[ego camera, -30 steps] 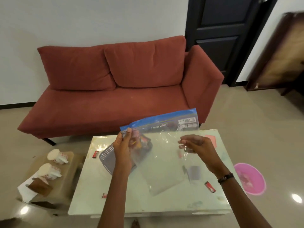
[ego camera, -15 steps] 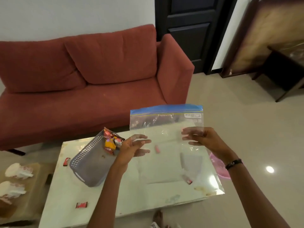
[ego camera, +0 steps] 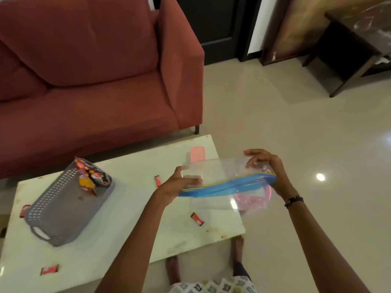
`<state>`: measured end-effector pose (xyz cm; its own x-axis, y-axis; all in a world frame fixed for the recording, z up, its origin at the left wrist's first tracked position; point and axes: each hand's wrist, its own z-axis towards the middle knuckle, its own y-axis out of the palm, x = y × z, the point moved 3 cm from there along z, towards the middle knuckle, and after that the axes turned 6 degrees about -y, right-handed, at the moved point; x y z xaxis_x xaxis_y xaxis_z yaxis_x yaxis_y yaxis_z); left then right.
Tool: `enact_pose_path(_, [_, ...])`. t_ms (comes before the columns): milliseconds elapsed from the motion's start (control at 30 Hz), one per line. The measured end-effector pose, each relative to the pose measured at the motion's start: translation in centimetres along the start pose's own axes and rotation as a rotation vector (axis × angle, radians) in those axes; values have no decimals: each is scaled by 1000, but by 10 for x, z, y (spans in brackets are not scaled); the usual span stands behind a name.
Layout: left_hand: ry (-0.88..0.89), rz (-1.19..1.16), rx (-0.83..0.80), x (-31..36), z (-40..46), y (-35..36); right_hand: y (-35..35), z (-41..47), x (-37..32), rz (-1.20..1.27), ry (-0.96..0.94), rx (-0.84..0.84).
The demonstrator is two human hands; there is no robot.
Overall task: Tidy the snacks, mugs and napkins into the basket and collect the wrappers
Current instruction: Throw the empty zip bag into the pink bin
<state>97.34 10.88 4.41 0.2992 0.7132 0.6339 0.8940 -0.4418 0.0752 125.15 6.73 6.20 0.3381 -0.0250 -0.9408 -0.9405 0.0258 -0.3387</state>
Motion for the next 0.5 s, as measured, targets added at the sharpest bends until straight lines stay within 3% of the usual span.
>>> enact_pose_path(167, [40,-169,228,-1,87,78,-65,-9,90,353,392,231])
enact_pose_path(300, [73,-54,371,-23,164,144,-98,-22,157,594,670,158])
enact_pose_path(400, [91,136,473,-44,218,181,-110,-19,218,399,727,84])
enact_pose_path(500, [103,311,430,-74,269,208,-106,-13,283,82,639,139])
